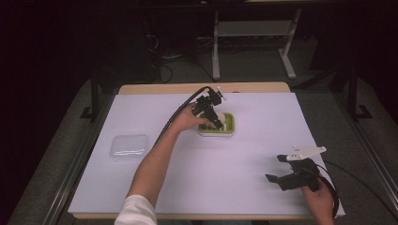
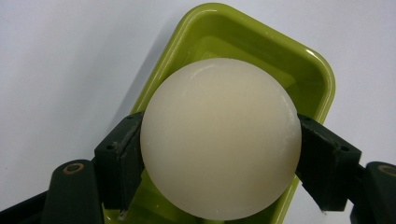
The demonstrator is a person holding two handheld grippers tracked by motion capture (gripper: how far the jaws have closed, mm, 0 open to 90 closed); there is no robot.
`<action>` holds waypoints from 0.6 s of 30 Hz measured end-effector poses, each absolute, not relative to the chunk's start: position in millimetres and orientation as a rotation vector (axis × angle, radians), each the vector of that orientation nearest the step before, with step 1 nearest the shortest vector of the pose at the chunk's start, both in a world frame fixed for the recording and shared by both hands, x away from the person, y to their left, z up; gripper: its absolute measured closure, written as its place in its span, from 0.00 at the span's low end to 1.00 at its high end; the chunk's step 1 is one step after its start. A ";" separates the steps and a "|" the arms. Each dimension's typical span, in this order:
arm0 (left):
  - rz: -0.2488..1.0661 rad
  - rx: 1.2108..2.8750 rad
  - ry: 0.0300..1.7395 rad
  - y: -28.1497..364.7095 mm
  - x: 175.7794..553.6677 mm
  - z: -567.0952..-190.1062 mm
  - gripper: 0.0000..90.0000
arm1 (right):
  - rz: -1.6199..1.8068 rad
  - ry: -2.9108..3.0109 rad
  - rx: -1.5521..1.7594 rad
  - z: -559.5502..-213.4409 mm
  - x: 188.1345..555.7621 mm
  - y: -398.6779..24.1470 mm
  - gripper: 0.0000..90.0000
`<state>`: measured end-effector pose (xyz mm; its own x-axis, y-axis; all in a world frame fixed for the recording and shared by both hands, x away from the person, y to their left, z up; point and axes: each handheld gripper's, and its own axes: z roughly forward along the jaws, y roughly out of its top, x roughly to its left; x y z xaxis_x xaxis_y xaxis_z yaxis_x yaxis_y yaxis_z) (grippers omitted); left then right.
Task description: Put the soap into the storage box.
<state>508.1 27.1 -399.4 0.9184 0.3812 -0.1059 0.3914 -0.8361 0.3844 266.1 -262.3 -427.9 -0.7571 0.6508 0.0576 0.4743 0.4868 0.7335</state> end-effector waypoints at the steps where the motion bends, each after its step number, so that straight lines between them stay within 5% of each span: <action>1: -0.036 2.672 0.565 27.1 508.0 -399.4 0.28 | 1.128 2.505 0.965 -428.0 266.1 -262.3 0.15; 18: -0.035 2.680 0.567 28.5 508.5 -398.6 0.27 | 1.129 2.507 0.962 -428.1 266.3 -261.7 0.15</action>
